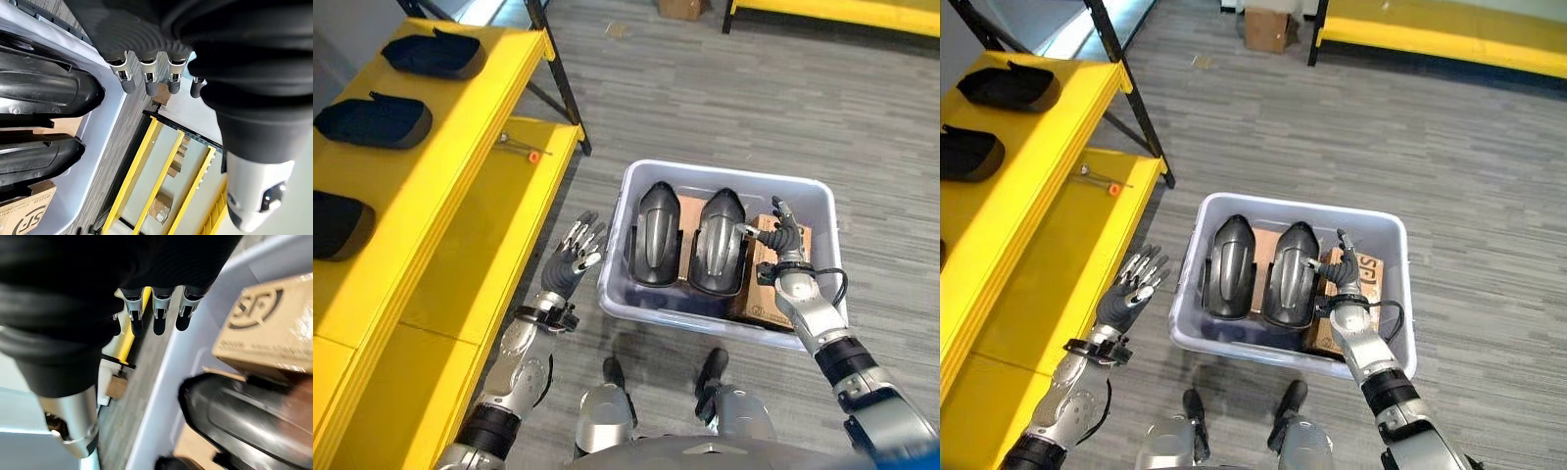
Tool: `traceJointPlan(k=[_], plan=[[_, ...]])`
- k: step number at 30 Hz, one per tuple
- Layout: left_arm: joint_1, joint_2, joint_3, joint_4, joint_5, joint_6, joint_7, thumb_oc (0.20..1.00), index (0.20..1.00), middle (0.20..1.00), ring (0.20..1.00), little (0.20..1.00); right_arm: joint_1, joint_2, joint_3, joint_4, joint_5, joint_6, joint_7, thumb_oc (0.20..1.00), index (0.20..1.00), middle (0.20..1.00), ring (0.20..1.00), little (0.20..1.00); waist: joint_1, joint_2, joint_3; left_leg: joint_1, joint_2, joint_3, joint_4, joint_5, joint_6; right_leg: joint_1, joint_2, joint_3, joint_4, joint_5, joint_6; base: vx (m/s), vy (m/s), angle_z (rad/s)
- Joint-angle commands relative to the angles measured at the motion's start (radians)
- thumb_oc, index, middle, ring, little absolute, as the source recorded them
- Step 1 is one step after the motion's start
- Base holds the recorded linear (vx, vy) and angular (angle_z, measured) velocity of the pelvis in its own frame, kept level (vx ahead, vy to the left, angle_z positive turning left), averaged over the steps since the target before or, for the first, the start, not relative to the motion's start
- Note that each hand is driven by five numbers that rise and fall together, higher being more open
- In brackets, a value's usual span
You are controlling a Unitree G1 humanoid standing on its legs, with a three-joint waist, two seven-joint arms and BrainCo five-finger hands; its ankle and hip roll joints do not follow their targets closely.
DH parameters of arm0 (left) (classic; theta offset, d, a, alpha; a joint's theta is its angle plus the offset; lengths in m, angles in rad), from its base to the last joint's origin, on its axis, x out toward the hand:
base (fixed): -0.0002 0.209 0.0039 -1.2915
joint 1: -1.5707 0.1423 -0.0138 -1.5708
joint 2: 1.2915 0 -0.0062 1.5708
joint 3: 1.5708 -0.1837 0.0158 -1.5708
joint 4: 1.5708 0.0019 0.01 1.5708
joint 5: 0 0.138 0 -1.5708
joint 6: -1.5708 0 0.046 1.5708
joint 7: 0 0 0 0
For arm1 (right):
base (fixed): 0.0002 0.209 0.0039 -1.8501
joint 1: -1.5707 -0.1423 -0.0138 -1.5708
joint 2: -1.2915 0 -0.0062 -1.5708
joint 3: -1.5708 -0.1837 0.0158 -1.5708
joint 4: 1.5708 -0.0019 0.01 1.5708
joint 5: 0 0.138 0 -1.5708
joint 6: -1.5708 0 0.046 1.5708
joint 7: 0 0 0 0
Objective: Move parts from the plastic box to the shelf.
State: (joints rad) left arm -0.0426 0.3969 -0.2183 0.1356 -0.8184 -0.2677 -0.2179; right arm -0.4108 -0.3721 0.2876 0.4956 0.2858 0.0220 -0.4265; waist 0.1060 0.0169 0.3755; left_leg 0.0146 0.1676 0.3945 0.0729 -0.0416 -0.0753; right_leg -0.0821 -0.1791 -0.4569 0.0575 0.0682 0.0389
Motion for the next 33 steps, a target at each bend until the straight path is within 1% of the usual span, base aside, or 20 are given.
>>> traceJointPlan(k=[1, 4, 7, 8, 11, 13, 14, 15, 17, 19, 22, 24, 27, 28, 29, 31, 33], plan=[[0.012, 0.017, -0.01, -0.107, -0.014, -0.06, 0.048, 1.0, 1.0, 1.0, 1.0, 1.0, -0.043, 0.026, 0.015, -0.021, 0.049, -0.013, 0.018, 1.0, 1.0, 1.0, 1.0, 1.0, 0.028, -0.008, -0.009, -0.06, 0.007, -0.06, -0.034, 0.081, 0.011, 0.015, -0.082, 0.028, 0.143, -0.09, 0.093, -0.01, 0.018, 0.05], [0.002, 0.019, -0.007, -0.115, -0.016, -0.061, 0.051, 1.0, 1.0, 1.0, 1.0, 1.0, -0.06, 0.036, 0.023, -0.001, 0.039, -0.02, 0.006, 1.0, 1.0, 1.0, 1.0, 1.0, 0.036, -0.008, 0.001, -0.074, 0.006, -0.063, -0.029, 0.082, 0.009, 0.007, -0.085, 0.026, 0.143, -0.09, 0.094, -0.03, 0.01, 0.08], [-0.039, 0.04, -0.011, -0.14, -0.015, -0.048, 0.081, 1.0, 1.0, 1.0, 1.0, 1.0, -0.139, 0.05, 0.027, 0.056, 0.073, 0.009, -0.034, 1.0, 1.0, 1.0, 1.0, 1.0, 0.059, -0.004, 0.032, -0.121, 0.006, -0.08, -0.014, 0.082, 0.009, -0.023, -0.094, 0.02, 0.16, -0.093, 0.092, -0.08, 0.01, 0.19], [-0.045, 0.045, -0.012, -0.141, -0.008, -0.043, 0.087, 1.0, 1.0, 1.0, 1.0, 1.0, -0.158, 0.051, 0.026, 0.076, 0.07, 0.005, -0.046, 1.0, 1.0, 1.0, 1.0, 1.0, 0.064, -0.004, 0.038, -0.127, 0.005, -0.083, -0.012, 0.082, 0.01, -0.027, -0.094, 0.02, 0.163, -0.094, 0.091, -0.05, -0.009, 0.12], [-0.067, 0.052, -0.018, -0.147, 0.001, -0.051, 0.091, 1.0, 1.0, 1.0, 1.0, 1.0, -0.206, 0.057, 0.03, 0.137, 0.117, 0.018, -0.044, 1.0, 1.0, 1.0, 1.0, 1.0, 0.074, -0.004, 0.059, -0.15, 0.005, -0.091, -0.004, 0.084, 0.006, -0.042, -0.092, 0.017, 0.17, -0.098, 0.088, -0.04, -0.001, 0.16], [-0.081, 0.055, -0.026, -0.163, 0.007, -0.058, 0.111, 1.0, 1.0, 1.0, 1.0, 1.0, -0.213, 0.073, 0.044, 0.178, 0.174, 0.015, -0.045, 1.0, 1.0, 1.0, 1.0, 1.0, 0.079, 0.007, 0.084, -0.178, 0.001, -0.094, 0.006, 0.086, 0.008, -0.067, -0.098, 0.02, 0.185, -0.101, 0.086, -0.07, 0.039, 0.05], [-0.081, 0.055, -0.026, -0.163, 0.007, -0.058, 0.112, 1.0, 1.0, 1.0, 1.0, 1.0, -0.214, 0.073, 0.044, 0.179, 0.174, 0.014, -0.045, 1.0, 1.0, 1.0, 1.0, 1.0, 0.079, 0.007, 0.084, -0.179, 0.001, -0.094, 0.006, 0.086, 0.008, -0.068, -0.099, 0.02, 0.186, -0.101, 0.086, -0.07, 0.048, 0.05], [-0.093, 0.054, -0.035, -0.159, 0.018, -0.058, 0.124, 1.0, 1.0, 1.0, 1.0, 1.0, -0.224, 0.083, 0.045, 0.207, 0.203, 0.015, -0.044, 1.0, 1.0, 1.0, 1.0, 1.0, 0.08, 0.016, 0.095, -0.191, -0.002, -0.097, 0.011, 0.086, 0.009, -0.083, -0.102, 0.023, 0.198, -0.105, 0.084, -0.04, 0.034, 0.06], [-0.098, 0.054, -0.039, -0.155, 0.015, -0.059, 0.131, 1.0, 1.0, 1.0, 1.0, 1.0, -0.231, 0.084, 0.045, 0.224, 0.217, 0.016, -0.037, 1.0, 1.0, 1.0, 1.0, 1.0, 0.081, 0.021, 0.103, -0.199, -0.004, -0.098, 0.015, 0.086, 0.009, -0.092, -0.105, 0.024, 0.206, -0.108, 0.083, -0.02, 0.019, 0.03], [-0.107, 0.049, -0.046, -0.144, 0.002, -0.063, 0.137, 1.0, 1.0, 1.0, 1.0, 1.0, -0.247, 0.086, 0.048, 0.261, 0.241, 0.017, -0.005, 1.0, 1.0, 1.0, 1.0, 1.0, 0.083, 0.034, 0.118, -0.218, -0.008, -0.1, 0.025, 0.088, 0.008, -0.111, -0.111, 0.026, 0.223, -0.113, 0.081, -0.05, 0.045, 0.05], [-0.117, 0.04, -0.052, -0.134, -0.009, -0.063, 0.133, 1.0, 1.0, 1.0, 1.0, 1.0, -0.266, 0.086, 0.055, 0.294, 0.241, 0.004, 0.007, 1.0, 1.0, 1.0, 1.0, 1.0, 0.084, 0.045, 0.128, -0.237, -0.011, -0.103, 0.032, 0.091, 0.008, -0.134, -0.118, 0.029, 0.241, -0.116, 0.08, -0.04, 0.03, 0.05], [-0.127, 0.028, -0.064, -0.128, -0.003, -0.059, 0.134, 1.0, 1.0, 1.0, 1.0, 1.0, -0.292, 0.085, 0.058, 0.326, 0.248, 0.005, 0.025, 1.0, 1.0, 1.0, 1.0, 1.0, 0.084, 0.064, 0.14, -0.248, -0.016, -0.11, 0.039, 0.092, 0.008, -0.151, -0.122, 0.033, 0.262, -0.125, 0.075, -0.02, 0.058, 0.03], [-0.137, 0.02, -0.077, -0.124, 0.007, -0.05, 0.139, 1.0, 1.0, 1.0, 1.0, 1.0, -0.32, 0.083, 0.055, 0.366, 0.255, 0.013, 0.047, 1.0, 1.0, 1.0, 1.0, 1.0, 0.085, 0.078, 0.144, -0.265, -0.022, -0.116, 0.047, 0.093, 0.009, -0.172, -0.128, 0.034, 0.283, -0.132, 0.072, -0.01, 0.038, 0.03], [-0.14, 0.016, -0.083, -0.12, 0.004, -0.048, 0.142, 1.0, 1.0, 1.0, 1.0, 1.0, -0.337, 0.083, 0.053, 0.391, 0.287, 0.022, 0.048, 1.0, 1.0, 1.0, 1.0, 1.0, 0.088, 0.086, 0.144, -0.278, -0.024, -0.119, 0.048, 0.094, 0.008, -0.189, -0.132, 0.033, 0.297, -0.135, 0.07, -0.01, 0.025, 0.07], [-0.14, 0.016, -0.084, -0.119, 0.002, -0.047, 0.143, 1.0, 1.0, 1.0, 1.0, 1.0, -0.34, 0.083, 0.053, 0.395, 0.29, 0.023, 0.048, 1.0, 1.0, 1.0, 1.0, 1.0, 0.088, 0.087, 0.144, -0.28, -0.025, -0.119, 0.049, 0.094, 0.008, -0.191, -0.132, 0.033, 0.299, -0.136, 0.069, 0.0, 0.02, 0.05], [-0.137, 0.01, -0.091, -0.115, 0.002, -0.049, 0.136, 1.0, 1.0, 1.0, 1.0, 1.0, -0.353, 0.088, 0.058, 0.416, 0.276, 0.007, 0.053, 1.0, 1.0, 1.0, 1.0, 1.0, 0.089, 0.096, 0.145, -0.299, -0.028, -0.117, 0.053, 0.095, 0.008, -0.218, -0.138, 0.032, 0.316, -0.14, 0.067, -0.01, 0.023, 0.04], [-0.138, 0.009, -0.098, -0.116, 0.0, -0.051, 0.13, 1.0, 1.0, 1.0, 1.0, 1.0, -0.359, 0.088, 0.061, 0.415, 0.259, 0.004, 0.05, 1.0, 1.0, 1.0, 1.0, 1.0, 0.089, 0.1, 0.145, -0.31, -0.029, -0.116, 0.053, 0.096, 0.009, -0.235, -0.142, 0.034, 0.326, -0.141, 0.066, 0.0, 0.0, 0.0]])
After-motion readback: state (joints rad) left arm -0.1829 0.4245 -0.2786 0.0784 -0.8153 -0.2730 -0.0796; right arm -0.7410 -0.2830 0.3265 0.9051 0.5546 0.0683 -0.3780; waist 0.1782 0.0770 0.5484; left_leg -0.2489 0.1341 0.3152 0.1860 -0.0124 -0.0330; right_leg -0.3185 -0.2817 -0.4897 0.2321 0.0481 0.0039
